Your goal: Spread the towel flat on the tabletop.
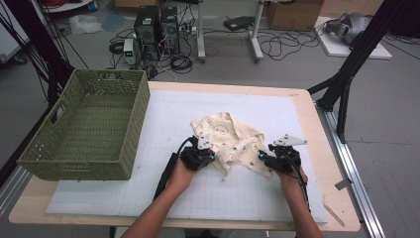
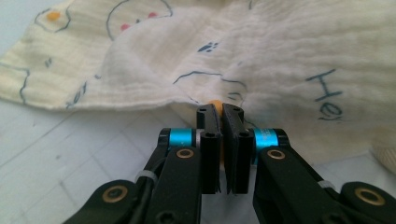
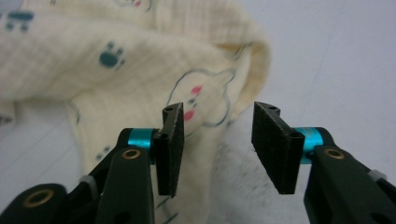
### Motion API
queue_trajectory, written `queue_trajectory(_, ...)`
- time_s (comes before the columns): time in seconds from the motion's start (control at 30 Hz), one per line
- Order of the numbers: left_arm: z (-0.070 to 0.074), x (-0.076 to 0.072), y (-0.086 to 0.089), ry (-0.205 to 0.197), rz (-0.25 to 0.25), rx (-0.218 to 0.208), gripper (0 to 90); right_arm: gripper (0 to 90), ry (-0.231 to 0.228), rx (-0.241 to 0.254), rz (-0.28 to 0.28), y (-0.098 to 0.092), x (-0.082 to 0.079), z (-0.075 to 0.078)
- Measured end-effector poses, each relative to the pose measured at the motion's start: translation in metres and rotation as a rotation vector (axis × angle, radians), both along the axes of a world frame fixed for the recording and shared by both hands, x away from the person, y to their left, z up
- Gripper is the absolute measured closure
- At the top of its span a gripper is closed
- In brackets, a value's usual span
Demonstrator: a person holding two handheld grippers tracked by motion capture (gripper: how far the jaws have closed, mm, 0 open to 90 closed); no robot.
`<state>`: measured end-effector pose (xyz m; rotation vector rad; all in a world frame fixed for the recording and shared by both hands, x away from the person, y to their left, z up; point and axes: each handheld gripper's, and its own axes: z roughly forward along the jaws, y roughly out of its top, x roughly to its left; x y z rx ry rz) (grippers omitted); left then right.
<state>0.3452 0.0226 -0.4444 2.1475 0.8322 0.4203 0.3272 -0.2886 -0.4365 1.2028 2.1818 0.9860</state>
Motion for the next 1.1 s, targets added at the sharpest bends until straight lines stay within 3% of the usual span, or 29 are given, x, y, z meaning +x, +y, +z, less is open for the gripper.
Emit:
queue_trajectory(0.1, 0.003, -0.001, 0.025, 0.001, 0.043, -0.011, 86.0, 60.3, 0.062, -0.002, 0.040, 0.004, -0.005, -0.010)
queue_trajectory(0.2, 0.007, -0.005, 0.051, 0.002, 0.090, -0.064, 86.0, 70.1, 0.066, 0.033, 0.050, 0.004, -0.009, -0.011)
queue_trajectory(0.3, 0.009, -0.011, 0.071, -0.001, 0.111, -0.089, 85.9, 84.4, 0.076, 0.025, 0.084, 0.007, -0.012, -0.008)
queue_trajectory(0.53, 0.012, -0.020, 0.092, -0.017, 0.143, -0.128, 85.8, 86.2, 0.107, 0.004, 0.198, 0.023, -0.031, -0.002)
queue_trajectory(0.63, 0.008, -0.020, 0.095, -0.002, 0.139, -0.135, 85.6, 82.6, 0.106, -0.005, 0.224, 0.028, -0.038, -0.001)
queue_trajectory(0.7, 0.005, -0.019, 0.095, 0.003, 0.141, -0.149, 83.5, 69.0, 0.091, -0.008, 0.217, 0.029, -0.038, 0.001)
queue_trajectory(0.8, 0.005, -0.019, 0.097, -0.018, 0.169, -0.178, 66.8, 58.4, 0.031, 0.030, 0.178, 0.030, -0.034, 0.009)
queue_trajectory(0.87, 0.007, -0.018, 0.100, -0.037, 0.180, -0.201, 58.9, 56.0, -0.011, 0.066, 0.173, 0.034, -0.029, 0.017)
queue_trajectory(0.97, 0.008, -0.019, 0.104, -0.058, 0.192, -0.220, 51.5, 54.4, -0.058, 0.070, 0.201, 0.045, -0.018, 0.026)
queue_trajectory(1.1, 0.009, -0.019, 0.105, -0.059, 0.194, -0.224, 49.5, 53.8, -0.060, 0.051, 0.241, 0.069, 0.004, 0.030)
